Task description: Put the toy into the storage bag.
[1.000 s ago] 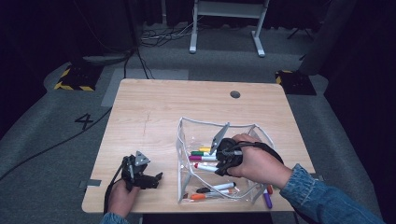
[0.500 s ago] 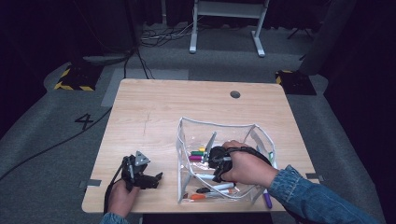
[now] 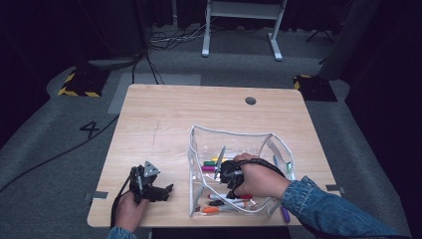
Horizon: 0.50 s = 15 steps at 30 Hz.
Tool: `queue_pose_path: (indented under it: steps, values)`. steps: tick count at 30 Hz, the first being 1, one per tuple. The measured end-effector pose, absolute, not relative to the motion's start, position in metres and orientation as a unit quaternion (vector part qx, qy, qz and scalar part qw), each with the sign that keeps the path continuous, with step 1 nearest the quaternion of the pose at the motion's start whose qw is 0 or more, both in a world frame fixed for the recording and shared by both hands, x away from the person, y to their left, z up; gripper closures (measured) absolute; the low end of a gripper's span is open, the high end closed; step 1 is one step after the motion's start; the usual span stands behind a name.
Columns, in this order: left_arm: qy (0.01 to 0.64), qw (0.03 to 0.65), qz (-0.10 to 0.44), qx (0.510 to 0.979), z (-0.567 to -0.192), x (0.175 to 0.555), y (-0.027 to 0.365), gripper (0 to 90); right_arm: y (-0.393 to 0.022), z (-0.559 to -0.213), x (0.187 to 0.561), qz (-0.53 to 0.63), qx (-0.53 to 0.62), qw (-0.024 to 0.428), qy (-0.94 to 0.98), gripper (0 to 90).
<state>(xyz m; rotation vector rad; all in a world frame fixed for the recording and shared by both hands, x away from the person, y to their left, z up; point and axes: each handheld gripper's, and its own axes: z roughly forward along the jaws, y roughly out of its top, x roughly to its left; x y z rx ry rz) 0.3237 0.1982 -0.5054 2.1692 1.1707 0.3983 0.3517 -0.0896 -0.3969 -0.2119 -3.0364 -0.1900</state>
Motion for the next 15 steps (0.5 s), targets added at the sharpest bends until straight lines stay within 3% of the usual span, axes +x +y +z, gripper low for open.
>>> queue_pose_path:
  steps: [5,15]
  values:
    - [0.444,0.316,0.152,0.825,-0.505,0.324,0.198,0.0,-0.096,-0.379,0.353,-0.108,-0.071,0.012,-0.992,58.3]
    - [0.444,0.316,0.152,0.824,-0.505,0.324,0.198,0.0,-0.137,-0.300,0.352,-0.235,-0.132,-0.074,-0.960,53.1]
